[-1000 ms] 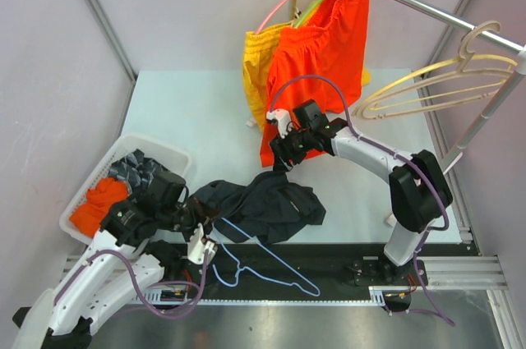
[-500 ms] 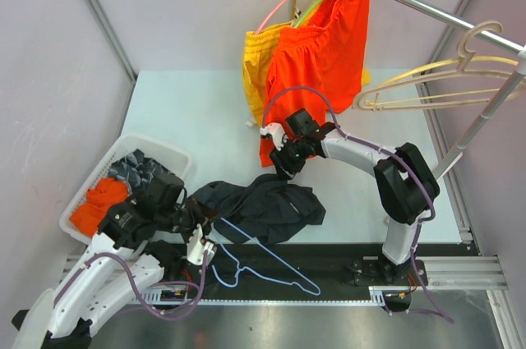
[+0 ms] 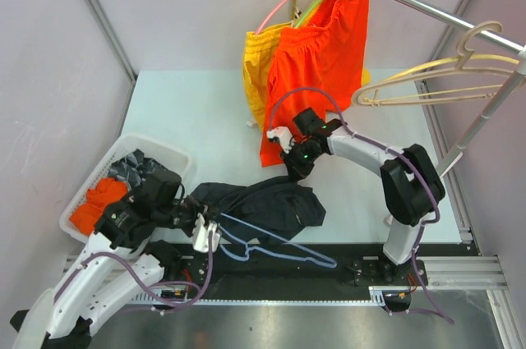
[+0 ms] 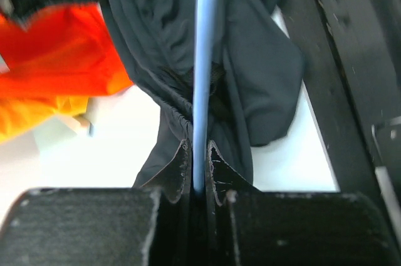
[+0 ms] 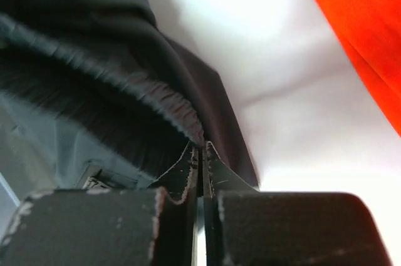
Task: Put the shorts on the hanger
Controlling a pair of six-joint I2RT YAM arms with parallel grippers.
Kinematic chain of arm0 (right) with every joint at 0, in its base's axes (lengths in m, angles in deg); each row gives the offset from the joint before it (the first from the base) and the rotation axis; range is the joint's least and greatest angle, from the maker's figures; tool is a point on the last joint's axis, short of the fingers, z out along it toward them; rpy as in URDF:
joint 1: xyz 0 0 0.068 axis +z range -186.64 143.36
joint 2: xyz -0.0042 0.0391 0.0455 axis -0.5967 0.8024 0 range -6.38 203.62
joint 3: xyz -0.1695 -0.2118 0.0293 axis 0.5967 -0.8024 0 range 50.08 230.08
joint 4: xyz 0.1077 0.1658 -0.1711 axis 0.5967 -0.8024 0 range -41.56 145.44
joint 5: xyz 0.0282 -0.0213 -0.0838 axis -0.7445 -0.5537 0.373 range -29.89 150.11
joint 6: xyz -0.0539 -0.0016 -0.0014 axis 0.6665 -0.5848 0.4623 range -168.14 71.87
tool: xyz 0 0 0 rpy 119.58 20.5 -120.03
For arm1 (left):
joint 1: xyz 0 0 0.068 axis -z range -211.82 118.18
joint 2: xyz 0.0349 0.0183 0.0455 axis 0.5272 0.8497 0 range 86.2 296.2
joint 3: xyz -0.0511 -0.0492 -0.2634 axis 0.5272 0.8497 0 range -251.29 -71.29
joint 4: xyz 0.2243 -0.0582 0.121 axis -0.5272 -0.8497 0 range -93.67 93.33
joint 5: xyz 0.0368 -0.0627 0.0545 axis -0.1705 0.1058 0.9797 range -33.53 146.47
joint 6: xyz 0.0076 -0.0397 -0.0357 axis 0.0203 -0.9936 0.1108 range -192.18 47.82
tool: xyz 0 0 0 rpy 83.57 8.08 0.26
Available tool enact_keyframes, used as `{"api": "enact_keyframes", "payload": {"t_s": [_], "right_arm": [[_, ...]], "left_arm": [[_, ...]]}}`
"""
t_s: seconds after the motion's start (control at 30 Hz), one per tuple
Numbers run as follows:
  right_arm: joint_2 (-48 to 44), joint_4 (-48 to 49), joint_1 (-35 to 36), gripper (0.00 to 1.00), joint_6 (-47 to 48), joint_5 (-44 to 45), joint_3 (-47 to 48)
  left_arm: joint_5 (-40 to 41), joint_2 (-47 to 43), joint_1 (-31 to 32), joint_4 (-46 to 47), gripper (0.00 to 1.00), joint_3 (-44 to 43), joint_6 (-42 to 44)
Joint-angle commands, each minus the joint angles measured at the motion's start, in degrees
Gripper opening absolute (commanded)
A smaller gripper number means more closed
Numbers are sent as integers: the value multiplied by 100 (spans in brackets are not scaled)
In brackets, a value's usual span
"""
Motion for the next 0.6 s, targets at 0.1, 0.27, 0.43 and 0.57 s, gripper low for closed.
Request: {"api": "enact_keyframes", "payload": {"t_s": [0.1, 0.27, 0.43, 0.57], "right_arm": [[-1365, -952, -848, 0, 243, -253, -28], [-2000, -1155, -1147, 0, 279, -157, -343], [-2378, -1147, -1279, 0, 340, -60, -590], [-2405, -1067, -1296, 0, 323, 27, -669]], "left_arm": [[-163, -23, -11, 811, 0, -403, -2549], [233, 20, -222, 969, 0, -350, -3104], [-171, 398, -1206, 1013, 0, -534, -3245], [-136, 776, -1794, 1075, 0, -552, -2983]]}}
